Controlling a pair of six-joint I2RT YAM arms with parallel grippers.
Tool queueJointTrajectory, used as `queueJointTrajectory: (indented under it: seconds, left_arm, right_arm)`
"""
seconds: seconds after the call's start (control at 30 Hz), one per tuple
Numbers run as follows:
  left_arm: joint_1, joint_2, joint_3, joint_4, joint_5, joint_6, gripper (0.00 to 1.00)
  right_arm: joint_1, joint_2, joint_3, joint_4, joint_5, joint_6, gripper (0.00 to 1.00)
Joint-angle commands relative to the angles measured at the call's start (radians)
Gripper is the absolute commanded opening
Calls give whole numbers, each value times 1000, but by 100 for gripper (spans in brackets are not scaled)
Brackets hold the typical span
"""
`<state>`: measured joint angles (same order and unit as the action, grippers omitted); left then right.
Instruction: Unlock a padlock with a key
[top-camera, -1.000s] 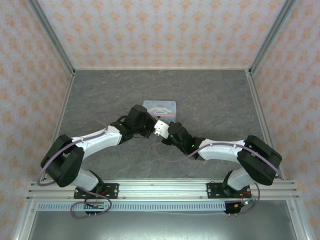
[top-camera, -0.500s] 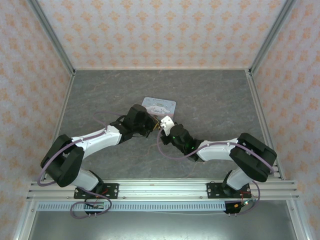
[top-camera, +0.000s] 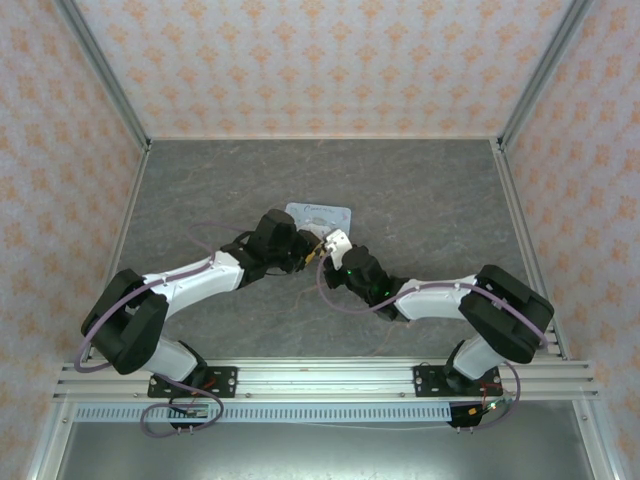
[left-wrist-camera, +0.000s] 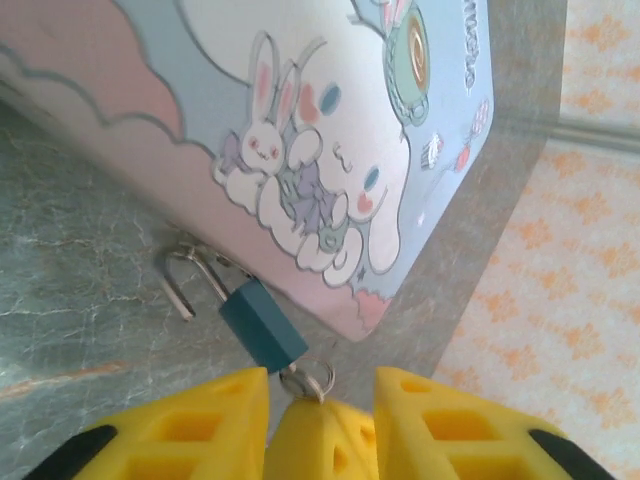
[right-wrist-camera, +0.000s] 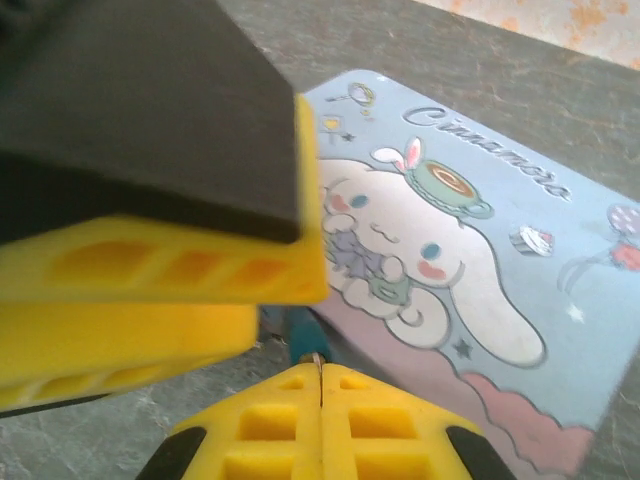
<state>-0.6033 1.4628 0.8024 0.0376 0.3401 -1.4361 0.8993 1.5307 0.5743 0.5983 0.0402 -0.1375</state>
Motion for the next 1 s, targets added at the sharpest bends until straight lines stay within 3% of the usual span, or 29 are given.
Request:
queueJointTrajectory:
  seconds: [0.0, 0.37, 0.63, 0.97]
  left_arm:
    - [-2, -31, 6, -38, -18, 24, 42]
    - [110, -102, -35, -129, -18, 113, 62]
    - [238, -131, 11, -243, -24, 275, 76]
    - [319, 59, 162, -288, 29, 462, 81]
  right_arm:
    - [-7, 13, 22, -39, -8, 88, 0]
    - [-9, -7, -16, -51, -40, 235, 0]
    - [-31, -27, -80, 50, -84, 582, 0]
    - [-67, 17, -126, 105, -178, 985, 0]
